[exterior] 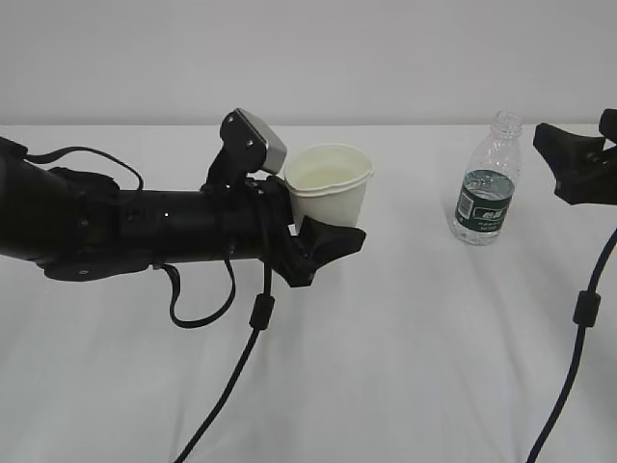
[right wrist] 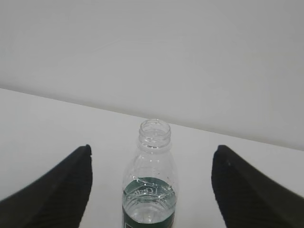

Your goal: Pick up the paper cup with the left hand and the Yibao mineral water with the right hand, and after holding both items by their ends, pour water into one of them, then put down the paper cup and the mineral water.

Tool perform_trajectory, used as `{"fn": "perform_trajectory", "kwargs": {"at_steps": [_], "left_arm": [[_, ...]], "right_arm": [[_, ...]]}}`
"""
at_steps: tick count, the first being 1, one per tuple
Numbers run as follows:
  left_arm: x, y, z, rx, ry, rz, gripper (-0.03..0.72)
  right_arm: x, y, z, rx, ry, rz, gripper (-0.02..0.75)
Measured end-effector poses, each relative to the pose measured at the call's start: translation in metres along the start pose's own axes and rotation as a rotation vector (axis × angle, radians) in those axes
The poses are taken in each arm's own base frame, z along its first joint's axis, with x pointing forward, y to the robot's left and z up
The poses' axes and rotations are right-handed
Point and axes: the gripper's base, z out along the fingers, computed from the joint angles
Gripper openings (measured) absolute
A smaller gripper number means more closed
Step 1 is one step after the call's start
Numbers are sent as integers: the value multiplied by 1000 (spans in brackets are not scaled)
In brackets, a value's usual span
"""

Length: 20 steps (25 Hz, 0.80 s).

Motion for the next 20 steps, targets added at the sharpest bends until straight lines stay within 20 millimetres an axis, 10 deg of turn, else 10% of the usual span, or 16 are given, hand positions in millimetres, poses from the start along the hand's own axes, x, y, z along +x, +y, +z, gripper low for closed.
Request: {"fn": "perform_trajectory", "kwargs": {"at_steps": [20], "left_arm": [[5, 57, -34, -171, -22, -61, 454]], "right_arm": [[2, 0, 0, 3, 24, 0, 592]]}}
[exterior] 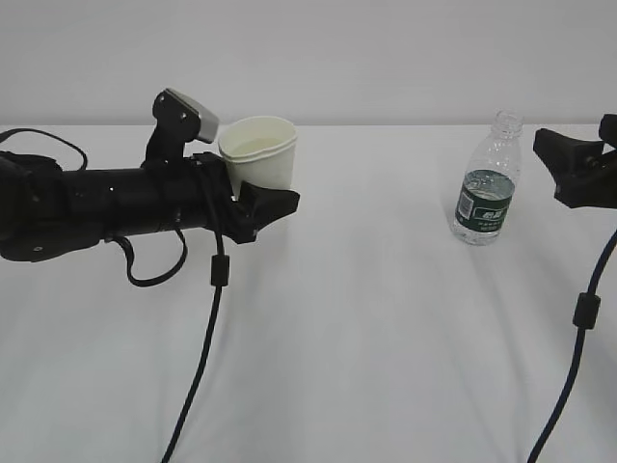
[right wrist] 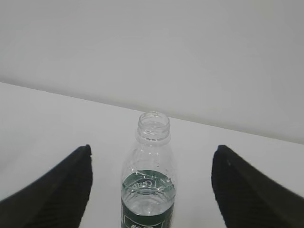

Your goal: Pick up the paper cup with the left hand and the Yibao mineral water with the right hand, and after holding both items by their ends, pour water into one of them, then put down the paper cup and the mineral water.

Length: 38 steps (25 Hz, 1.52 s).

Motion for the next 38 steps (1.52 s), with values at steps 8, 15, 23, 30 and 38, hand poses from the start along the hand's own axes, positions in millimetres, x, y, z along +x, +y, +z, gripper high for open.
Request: {"fn": "perform_trajectory", "kwargs": {"at_steps": [8, 15, 23, 30, 38], "left_arm": [[0, 15, -7, -48, -10, -23, 454], [1, 29, -15, -95, -21, -46, 454], [4, 45, -22, -149, -31, -82, 454], [16, 54, -20, -200, -29, -121, 454], [26, 64, -19, -282, -40, -144, 454]], "right_arm": [[0, 0, 0, 0, 0, 0, 592], [0, 0, 0, 0, 0, 0, 592], [0, 0, 0, 0, 0, 0, 592], [0, 1, 0, -9, 3, -8, 592], [2, 1, 0, -14, 19, -13, 591]]}}
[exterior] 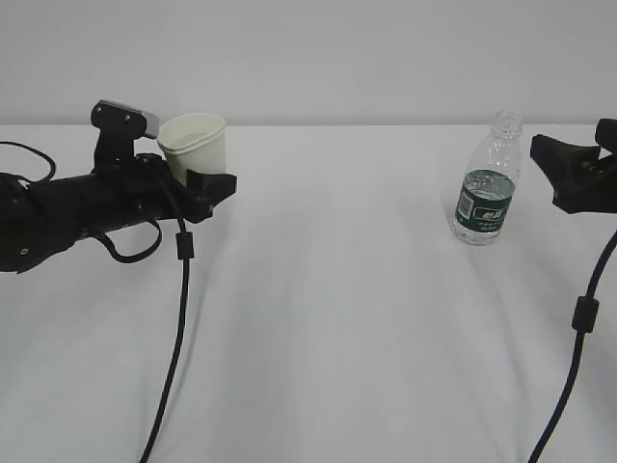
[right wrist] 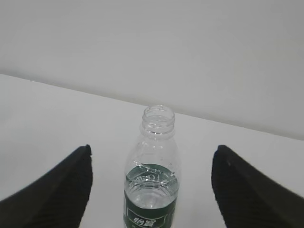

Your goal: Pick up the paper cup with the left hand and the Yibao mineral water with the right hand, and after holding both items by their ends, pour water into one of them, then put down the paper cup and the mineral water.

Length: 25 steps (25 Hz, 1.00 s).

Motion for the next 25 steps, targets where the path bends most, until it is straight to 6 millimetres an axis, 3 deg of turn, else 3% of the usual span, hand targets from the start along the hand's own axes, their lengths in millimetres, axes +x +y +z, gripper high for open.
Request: {"fn": "perform_trajectory", "kwargs": {"at_steps": [6, 25], "left_arm": [[8, 6, 3, -44, -7, -17, 454], [3, 22, 1, -218, -72, -17, 454]], "right_arm": [[0, 0, 0, -2, 5, -1, 591], [1, 1, 0, -13, 6, 0, 591]]}}
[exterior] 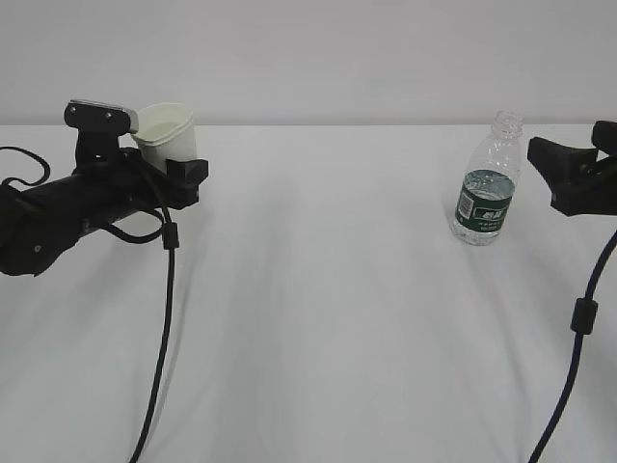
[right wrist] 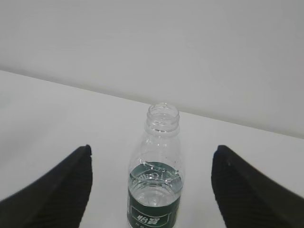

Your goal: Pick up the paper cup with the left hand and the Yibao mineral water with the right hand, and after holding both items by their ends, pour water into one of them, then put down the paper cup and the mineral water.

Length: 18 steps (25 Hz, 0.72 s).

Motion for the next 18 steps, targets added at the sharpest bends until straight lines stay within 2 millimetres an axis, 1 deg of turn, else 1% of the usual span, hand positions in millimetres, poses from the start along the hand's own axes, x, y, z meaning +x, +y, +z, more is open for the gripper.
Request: {"fn": "perform_trajectory", "kwargs": {"at_steps": [12, 18], "left_arm": [[1, 6, 0, -39, -4, 6, 454], [18, 8, 5, -41, 6, -8, 454]], "right_arm": [[0, 0, 0, -3, 0, 5, 591], [0, 0, 0, -3, 0, 15, 591]]}}
